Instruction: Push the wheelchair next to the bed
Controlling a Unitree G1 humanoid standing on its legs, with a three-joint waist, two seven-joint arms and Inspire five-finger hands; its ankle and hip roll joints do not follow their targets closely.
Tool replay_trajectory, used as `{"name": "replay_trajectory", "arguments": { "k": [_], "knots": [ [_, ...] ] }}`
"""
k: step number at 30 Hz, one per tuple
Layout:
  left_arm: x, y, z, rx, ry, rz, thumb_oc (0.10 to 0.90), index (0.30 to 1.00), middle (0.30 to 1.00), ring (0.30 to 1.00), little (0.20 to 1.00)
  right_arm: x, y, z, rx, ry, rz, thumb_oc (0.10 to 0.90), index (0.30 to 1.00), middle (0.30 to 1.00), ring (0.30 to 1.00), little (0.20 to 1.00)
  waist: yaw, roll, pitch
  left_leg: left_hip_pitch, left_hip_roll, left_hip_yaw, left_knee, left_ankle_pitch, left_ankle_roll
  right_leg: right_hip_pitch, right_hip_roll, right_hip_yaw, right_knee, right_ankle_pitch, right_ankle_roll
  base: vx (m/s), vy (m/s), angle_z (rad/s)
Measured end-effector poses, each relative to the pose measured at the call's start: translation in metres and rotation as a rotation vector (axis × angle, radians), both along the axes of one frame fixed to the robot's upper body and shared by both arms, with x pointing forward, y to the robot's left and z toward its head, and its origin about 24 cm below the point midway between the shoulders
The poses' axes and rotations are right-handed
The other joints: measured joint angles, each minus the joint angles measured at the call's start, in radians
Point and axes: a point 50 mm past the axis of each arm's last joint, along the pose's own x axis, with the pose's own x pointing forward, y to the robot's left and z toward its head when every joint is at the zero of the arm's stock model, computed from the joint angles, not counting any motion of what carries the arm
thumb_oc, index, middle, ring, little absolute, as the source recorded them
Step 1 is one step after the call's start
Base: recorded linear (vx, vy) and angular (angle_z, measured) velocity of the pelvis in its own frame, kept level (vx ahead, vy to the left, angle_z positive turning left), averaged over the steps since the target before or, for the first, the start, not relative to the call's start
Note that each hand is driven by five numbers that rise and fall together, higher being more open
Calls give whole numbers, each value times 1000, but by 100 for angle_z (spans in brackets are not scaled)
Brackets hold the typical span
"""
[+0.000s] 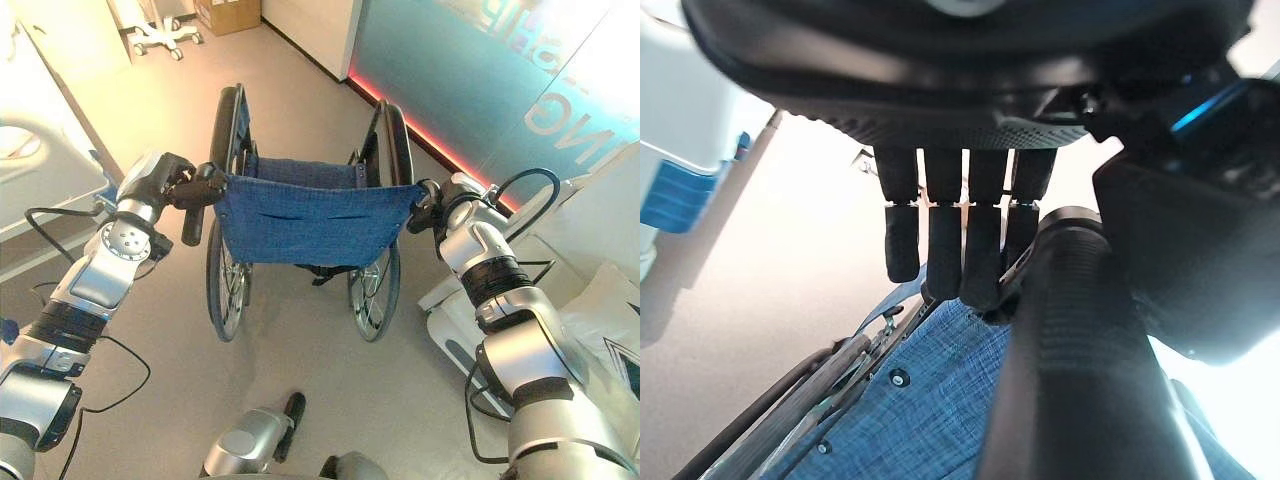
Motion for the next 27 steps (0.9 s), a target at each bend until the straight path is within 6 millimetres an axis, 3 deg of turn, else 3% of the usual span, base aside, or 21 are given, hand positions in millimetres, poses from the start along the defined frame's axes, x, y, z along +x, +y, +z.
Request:
{"name": "replay_trajectory", "arguments": {
  "k": [1,2,3,4,5,7,10,13,16,17,19,21,23,26,27],
  "knots": [
    [4,-4,5,13,-4,-12,400,300,300,300,300,-1,-3,0,-2,1,-10,400,300,300,300,300,-43,-10,0,4,-21,-43,-27,6,-25,-37,-19,42,-193,21,23,279,-331,109],
    [7,-6,9,14,-13,-19,400,300,300,300,300,-1,-4,0,-4,0,-14,400,300,300,300,300,-69,-18,0,-4,-25,-42,-32,-8,-60,-52,-25,77,-287,30,25,316,-346,153],
    [9,-7,11,21,-15,-25,400,300,300,300,300,-1,-4,0,-6,-1,-15,400,300,300,300,300,-117,-49,7,-27,-11,43,-16,-87,-126,-66,-51,162,-467,70,59,308,-314,145],
    [10,-5,15,19,-15,-32,400,300,300,300,300,-1,-5,1,-1,-1,-19,400,300,300,300,300,-154,-78,12,-28,-19,78,9,-65,-76,-79,-89,191,-519,114,125,312,-326,157],
    [10,-5,15,14,-15,-42,400,300,300,300,300,-2,-7,-1,16,7,-26,400,300,300,300,300,-174,-113,12,-24,-55,74,29,-57,17,-84,-131,191,-524,156,112,333,-352,93],
    [7,-4,16,2,-32,-48,400,300,300,300,300,-3,-6,-3,24,15,-26,400,300,300,300,300,-165,-152,1,-16,-71,88,30,-80,11,-112,-149,187,-510,184,78,447,-512,30],
    [6,-5,17,-1,-33,-50,400,300,300,300,300,-4,-9,4,18,-1,-21,400,300,300,300,300,-165,-155,1,-7,-73,40,63,-113,-10,-66,-151,184,-586,242,86,358,-578,29],
    [8,-7,20,-7,-38,-47,400,300,300,300,300,-3,-9,10,14,-14,-21,400,300,300,300,300,-149,-156,2,-1,-47,-9,87,-142,-47,-44,-161,157,-610,298,65,267,-634,30],
    [9,-3,22,-20,-42,-26,400,300,300,300,300,0,-5,22,5,-40,-12,400,300,300,300,300,-129,-152,7,14,-7,-87,86,-179,-113,-22,-148,125,-583,310,76,287,-392,46],
    [9,-1,24,-18,-41,-16,400,300,300,300,300,2,-2,26,1,-39,-1,400,300,300,300,300,-135,-165,5,20,-1,-85,82,-194,-136,4,-155,119,-531,308,72,340,-436,90],
    [9,-3,16,-37,-28,1,400,300,300,300,300,2,-3,37,-28,-55,3,400,300,300,300,300,-165,-120,7,-28,125,65,143,-197,-172,26,-119,44,-495,236,21,276,-422,109],
    [7,-5,13,-56,-32,1,400,300,300,300,300,2,-4,39,-39,-56,2,400,300,300,300,300,-159,-108,4,-50,171,129,189,-161,-181,27,-90,30,-465,192,-11,304,-384,73],
    [4,-10,2,-84,-31,-1,400,300,300,300,300,0,-7,29,-48,-38,-6,400,300,300,300,300,-155,-106,6,-37,197,172,198,-120,-167,66,-70,13,-451,146,-35,318,-288,60],
    [-1,-10,-13,-92,-10,11,400,300,300,300,300,0,-4,22,-59,-19,1,400,300,300,300,300,-147,-106,6,-17,201,184,211,-80,-160,112,-44,32,-455,115,-55,382,-251,34],
    [-3,-7,-19,-91,9,23,400,300,300,300,300,3,2,14,-61,-4,11,400,300,300,300,300,-132,-117,12,-30,185,162,253,-93,-172,141,-31,80,-473,104,-71,390,-222,3]
  ]
}}
